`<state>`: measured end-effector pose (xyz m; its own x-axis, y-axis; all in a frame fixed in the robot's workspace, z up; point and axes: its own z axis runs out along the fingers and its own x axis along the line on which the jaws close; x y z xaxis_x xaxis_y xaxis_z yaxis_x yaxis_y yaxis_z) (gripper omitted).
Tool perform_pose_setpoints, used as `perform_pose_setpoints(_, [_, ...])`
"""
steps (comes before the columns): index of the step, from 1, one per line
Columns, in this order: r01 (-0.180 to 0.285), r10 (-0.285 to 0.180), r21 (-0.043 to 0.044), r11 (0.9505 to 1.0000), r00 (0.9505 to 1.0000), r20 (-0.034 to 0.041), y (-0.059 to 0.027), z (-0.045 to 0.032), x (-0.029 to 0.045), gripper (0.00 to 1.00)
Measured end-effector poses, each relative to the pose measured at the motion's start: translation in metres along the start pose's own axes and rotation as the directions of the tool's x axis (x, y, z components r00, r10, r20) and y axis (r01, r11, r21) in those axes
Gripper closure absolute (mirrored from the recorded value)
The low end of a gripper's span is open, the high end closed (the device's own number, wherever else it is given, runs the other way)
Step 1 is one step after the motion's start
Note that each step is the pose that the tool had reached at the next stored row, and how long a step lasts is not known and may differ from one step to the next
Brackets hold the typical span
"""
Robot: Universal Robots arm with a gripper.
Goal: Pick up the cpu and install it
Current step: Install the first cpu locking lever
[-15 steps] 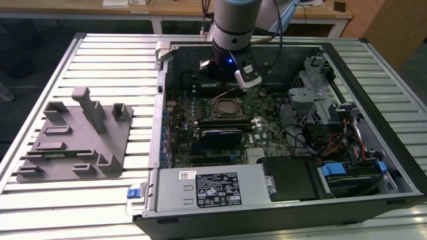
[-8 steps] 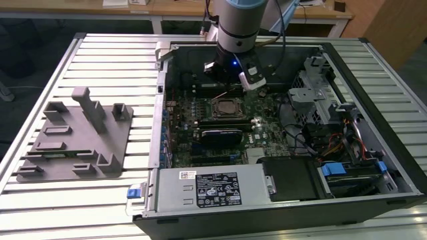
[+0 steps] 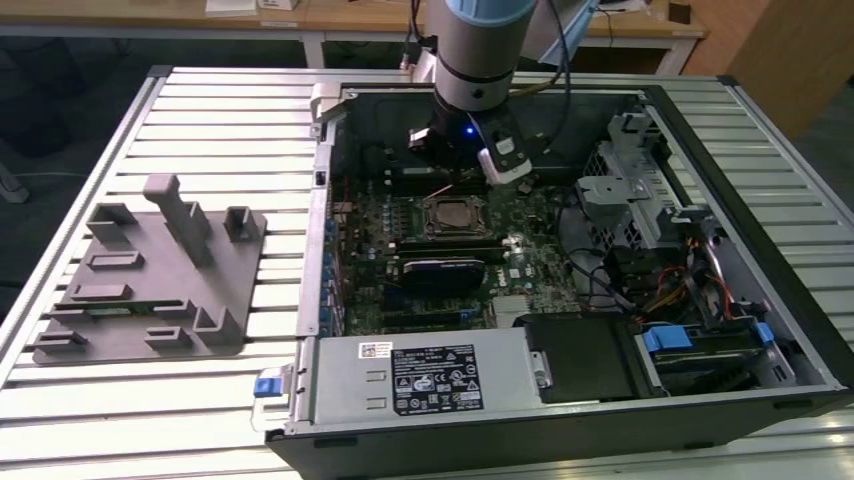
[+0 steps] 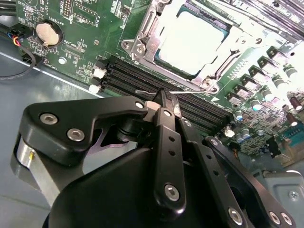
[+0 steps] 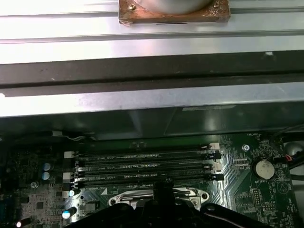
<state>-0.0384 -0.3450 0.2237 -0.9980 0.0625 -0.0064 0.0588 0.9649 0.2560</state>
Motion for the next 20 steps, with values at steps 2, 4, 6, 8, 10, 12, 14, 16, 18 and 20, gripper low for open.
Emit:
perform_pose_setpoints(2, [0.000,0.000,0.0003,1.0000,1.0000,0.0000,0.0000,0.0000,0.0000,0.89])
perform_pose_setpoints(4, [0.000,0.000,0.0094,1.0000,1.0000,0.0015,0.0002,0.0001,0.0000,0.89])
perform_pose_setpoints(6, [0.000,-0.001,0.0156,0.9999,1.0000,0.0019,0.0005,0.0005,0.0001,0.89])
perform_pose_setpoints(8, [0.001,-0.001,0.0169,0.9999,1.0000,0.0019,0.0005,0.0013,0.0000,0.89])
perform_pose_setpoints(10, [0.001,-0.001,0.0171,0.9999,1.0000,0.0020,0.0003,0.0026,0.0001,0.89])
perform_pose_setpoints(12, [0.001,-0.001,0.0172,0.9999,1.0000,0.0020,0.0000,0.0041,0.0001,0.89])
perform_pose_setpoints(14, [0.001,-0.001,0.0172,0.9999,1.0000,0.0024,-0.0005,0.0062,0.0001,0.89])
perform_pose_setpoints(16, [0.001,-0.001,0.0171,0.9999,1.0000,0.0034,-0.0008,0.0077,0.0002,0.89])
perform_pose_setpoints(18, [0.001,-0.001,0.0171,0.9999,1.0000,0.0042,-0.0006,0.0087,0.0002,0.89])
perform_pose_setpoints(20, [0.001,-0.001,0.0180,0.9998,1.0000,0.0050,-0.0001,0.0094,0.0003,0.89])
